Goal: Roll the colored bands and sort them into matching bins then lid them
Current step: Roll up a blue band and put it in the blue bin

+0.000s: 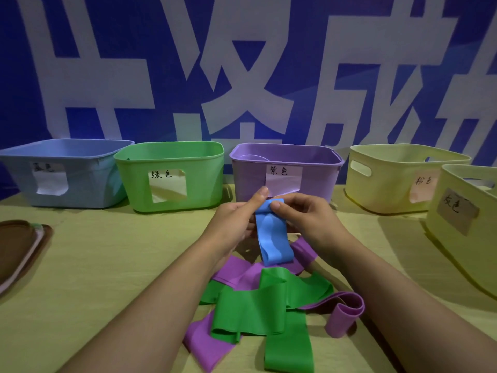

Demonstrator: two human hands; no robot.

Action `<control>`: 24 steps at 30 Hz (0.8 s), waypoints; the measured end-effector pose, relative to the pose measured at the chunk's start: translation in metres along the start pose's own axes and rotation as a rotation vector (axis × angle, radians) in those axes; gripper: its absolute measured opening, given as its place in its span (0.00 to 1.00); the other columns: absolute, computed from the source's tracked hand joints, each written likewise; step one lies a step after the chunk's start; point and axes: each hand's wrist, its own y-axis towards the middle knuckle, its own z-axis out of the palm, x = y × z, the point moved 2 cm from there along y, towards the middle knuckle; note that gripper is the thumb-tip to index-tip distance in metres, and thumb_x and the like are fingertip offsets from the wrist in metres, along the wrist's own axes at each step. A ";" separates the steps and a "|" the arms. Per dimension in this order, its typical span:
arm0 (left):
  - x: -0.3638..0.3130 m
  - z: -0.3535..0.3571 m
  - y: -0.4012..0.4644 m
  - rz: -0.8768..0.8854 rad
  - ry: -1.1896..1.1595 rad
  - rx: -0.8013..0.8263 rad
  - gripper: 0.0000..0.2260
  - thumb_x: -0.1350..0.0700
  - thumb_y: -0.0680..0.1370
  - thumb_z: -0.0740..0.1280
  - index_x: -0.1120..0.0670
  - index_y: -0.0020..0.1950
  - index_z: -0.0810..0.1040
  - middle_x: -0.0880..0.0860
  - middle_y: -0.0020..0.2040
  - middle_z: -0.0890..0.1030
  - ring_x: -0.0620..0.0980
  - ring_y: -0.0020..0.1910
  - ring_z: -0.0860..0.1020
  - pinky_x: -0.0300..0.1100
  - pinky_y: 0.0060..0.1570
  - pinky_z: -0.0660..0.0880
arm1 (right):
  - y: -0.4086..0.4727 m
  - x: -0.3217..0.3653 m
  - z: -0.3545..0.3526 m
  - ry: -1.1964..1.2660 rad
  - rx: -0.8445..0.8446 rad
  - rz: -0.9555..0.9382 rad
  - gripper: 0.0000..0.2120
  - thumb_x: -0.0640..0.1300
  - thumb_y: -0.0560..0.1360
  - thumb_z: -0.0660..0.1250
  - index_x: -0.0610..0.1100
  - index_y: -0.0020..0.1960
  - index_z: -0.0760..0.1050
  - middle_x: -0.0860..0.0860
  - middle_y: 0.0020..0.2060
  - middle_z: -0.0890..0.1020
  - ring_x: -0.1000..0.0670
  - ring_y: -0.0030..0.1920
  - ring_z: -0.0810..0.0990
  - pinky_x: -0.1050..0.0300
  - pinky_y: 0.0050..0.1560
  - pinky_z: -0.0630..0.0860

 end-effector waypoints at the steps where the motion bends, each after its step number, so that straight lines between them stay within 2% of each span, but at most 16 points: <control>1: 0.002 -0.002 0.002 -0.005 0.032 -0.021 0.21 0.39 0.77 0.71 0.57 0.48 0.87 0.58 0.47 0.88 0.57 0.50 0.87 0.48 0.56 0.82 | 0.000 0.001 0.000 -0.006 0.009 -0.004 0.09 0.43 0.78 0.71 0.39 0.55 0.83 0.42 0.48 0.87 0.49 0.49 0.85 0.49 0.53 0.83; 3: 0.004 -0.003 0.003 -0.001 0.083 -0.038 0.28 0.30 0.69 0.73 0.56 0.46 0.88 0.61 0.49 0.87 0.64 0.57 0.84 0.60 0.66 0.76 | -0.001 0.002 -0.001 -0.005 0.026 -0.017 0.09 0.42 0.78 0.71 0.39 0.56 0.82 0.43 0.49 0.87 0.49 0.49 0.86 0.52 0.52 0.84; 5: 0.005 -0.003 0.003 0.014 0.095 -0.047 0.32 0.26 0.64 0.73 0.54 0.47 0.88 0.64 0.50 0.86 0.67 0.58 0.82 0.65 0.67 0.74 | -0.003 0.003 -0.001 -0.010 0.035 -0.030 0.10 0.41 0.78 0.71 0.38 0.57 0.82 0.43 0.48 0.87 0.50 0.49 0.86 0.55 0.51 0.84; 7: 0.005 -0.005 0.003 0.020 0.103 -0.040 0.27 0.30 0.68 0.74 0.54 0.47 0.88 0.61 0.48 0.87 0.64 0.54 0.84 0.64 0.64 0.77 | -0.003 0.004 0.000 -0.025 0.036 -0.044 0.09 0.41 0.78 0.71 0.39 0.57 0.83 0.44 0.48 0.87 0.49 0.50 0.86 0.55 0.51 0.83; 10: 0.005 -0.005 0.003 0.015 0.074 -0.043 0.18 0.41 0.76 0.74 0.56 0.48 0.89 0.60 0.47 0.88 0.62 0.53 0.85 0.62 0.63 0.78 | -0.003 0.004 0.001 -0.024 0.019 -0.035 0.09 0.42 0.78 0.72 0.40 0.56 0.83 0.43 0.48 0.87 0.44 0.53 0.86 0.45 0.56 0.83; 13: 0.002 -0.003 0.001 0.022 0.025 -0.053 0.18 0.44 0.73 0.75 0.59 0.49 0.88 0.62 0.48 0.87 0.65 0.55 0.84 0.61 0.63 0.77 | -0.005 0.003 0.001 0.023 0.020 0.010 0.12 0.48 0.76 0.73 0.41 0.55 0.83 0.43 0.51 0.87 0.42 0.57 0.85 0.38 0.60 0.81; 15: 0.000 -0.003 0.001 0.040 0.019 -0.053 0.20 0.43 0.70 0.76 0.59 0.49 0.87 0.62 0.49 0.87 0.66 0.56 0.83 0.60 0.63 0.76 | -0.006 0.004 0.002 0.040 0.026 0.056 0.17 0.54 0.75 0.71 0.42 0.56 0.83 0.44 0.51 0.86 0.44 0.55 0.85 0.41 0.60 0.82; 18: 0.000 -0.005 0.002 0.038 0.017 -0.050 0.15 0.48 0.75 0.75 0.60 0.51 0.86 0.63 0.50 0.87 0.61 0.52 0.85 0.56 0.61 0.78 | -0.009 0.007 0.003 0.056 0.021 0.112 0.23 0.60 0.77 0.66 0.42 0.56 0.83 0.41 0.48 0.87 0.46 0.47 0.85 0.49 0.52 0.83; 20: 0.000 -0.005 0.002 0.039 0.005 -0.044 0.13 0.51 0.76 0.75 0.61 0.51 0.85 0.64 0.51 0.86 0.58 0.47 0.84 0.50 0.54 0.80 | -0.009 0.009 0.003 0.044 -0.003 0.141 0.27 0.64 0.75 0.65 0.41 0.54 0.84 0.40 0.43 0.86 0.48 0.41 0.85 0.53 0.43 0.83; 22: 0.000 -0.004 0.002 0.049 -0.005 -0.036 0.12 0.53 0.77 0.75 0.61 0.52 0.85 0.64 0.52 0.86 0.55 0.46 0.83 0.46 0.50 0.79 | -0.009 0.009 0.004 0.011 -0.013 0.161 0.28 0.65 0.76 0.64 0.40 0.51 0.84 0.44 0.37 0.86 0.51 0.36 0.83 0.59 0.35 0.79; 24: 0.000 -0.003 0.001 0.055 -0.007 -0.025 0.10 0.56 0.77 0.75 0.62 0.52 0.84 0.63 0.52 0.86 0.55 0.47 0.84 0.46 0.51 0.81 | -0.009 0.008 0.004 -0.011 -0.017 0.171 0.28 0.64 0.79 0.63 0.38 0.48 0.84 0.48 0.31 0.82 0.54 0.31 0.81 0.62 0.31 0.75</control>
